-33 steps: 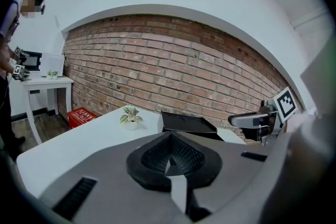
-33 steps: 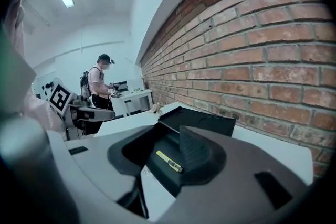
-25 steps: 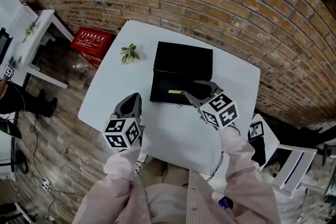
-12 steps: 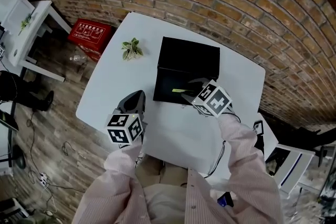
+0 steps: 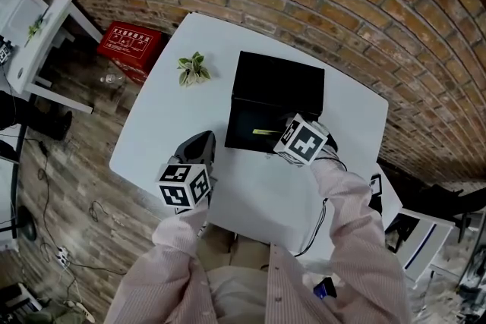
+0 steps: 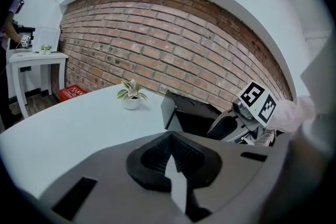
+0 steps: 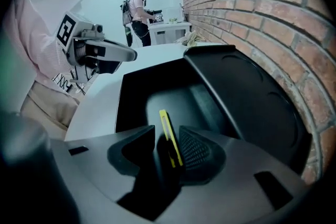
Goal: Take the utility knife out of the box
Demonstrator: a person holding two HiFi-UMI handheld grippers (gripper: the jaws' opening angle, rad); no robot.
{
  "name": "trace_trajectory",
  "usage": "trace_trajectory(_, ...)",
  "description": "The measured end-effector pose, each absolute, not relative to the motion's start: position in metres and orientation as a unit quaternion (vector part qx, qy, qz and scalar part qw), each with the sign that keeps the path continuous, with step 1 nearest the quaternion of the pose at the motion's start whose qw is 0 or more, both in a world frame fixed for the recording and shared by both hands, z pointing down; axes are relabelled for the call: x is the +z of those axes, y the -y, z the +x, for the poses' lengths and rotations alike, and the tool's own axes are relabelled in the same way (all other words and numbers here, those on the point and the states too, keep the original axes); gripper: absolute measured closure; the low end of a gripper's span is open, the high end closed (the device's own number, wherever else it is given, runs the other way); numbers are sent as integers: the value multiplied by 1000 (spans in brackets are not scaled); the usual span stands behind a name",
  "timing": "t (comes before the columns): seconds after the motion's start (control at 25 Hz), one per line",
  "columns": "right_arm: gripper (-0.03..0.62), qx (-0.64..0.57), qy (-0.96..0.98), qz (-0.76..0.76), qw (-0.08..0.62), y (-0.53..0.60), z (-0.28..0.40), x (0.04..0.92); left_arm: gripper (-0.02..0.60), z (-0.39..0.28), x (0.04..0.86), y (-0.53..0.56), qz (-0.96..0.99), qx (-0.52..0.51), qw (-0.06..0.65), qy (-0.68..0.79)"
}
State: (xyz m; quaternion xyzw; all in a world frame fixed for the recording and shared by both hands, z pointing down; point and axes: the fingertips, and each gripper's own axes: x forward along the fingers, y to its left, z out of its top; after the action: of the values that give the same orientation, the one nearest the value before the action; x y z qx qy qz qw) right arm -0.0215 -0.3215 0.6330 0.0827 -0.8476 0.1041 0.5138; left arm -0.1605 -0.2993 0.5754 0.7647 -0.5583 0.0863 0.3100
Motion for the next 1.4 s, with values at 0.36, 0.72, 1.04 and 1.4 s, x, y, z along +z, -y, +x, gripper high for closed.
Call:
trace_trajectory(0.36,478,78,831,62,547,316,-17,642,589,-158,578,301,764,88,315,556)
trace_trajectory(0.72,526,59,829,57,553,317,-18,644,589,-160,577,301,763,86,315,558)
trace_trajectory(1.04,540,61,835,63,543,316,-18,642,589,-158,572,300,770,84,305,555)
trace_trajectory(1.4,540,45,869,144,472,328,-16,601,589,-155,544,296,792,57,261,548)
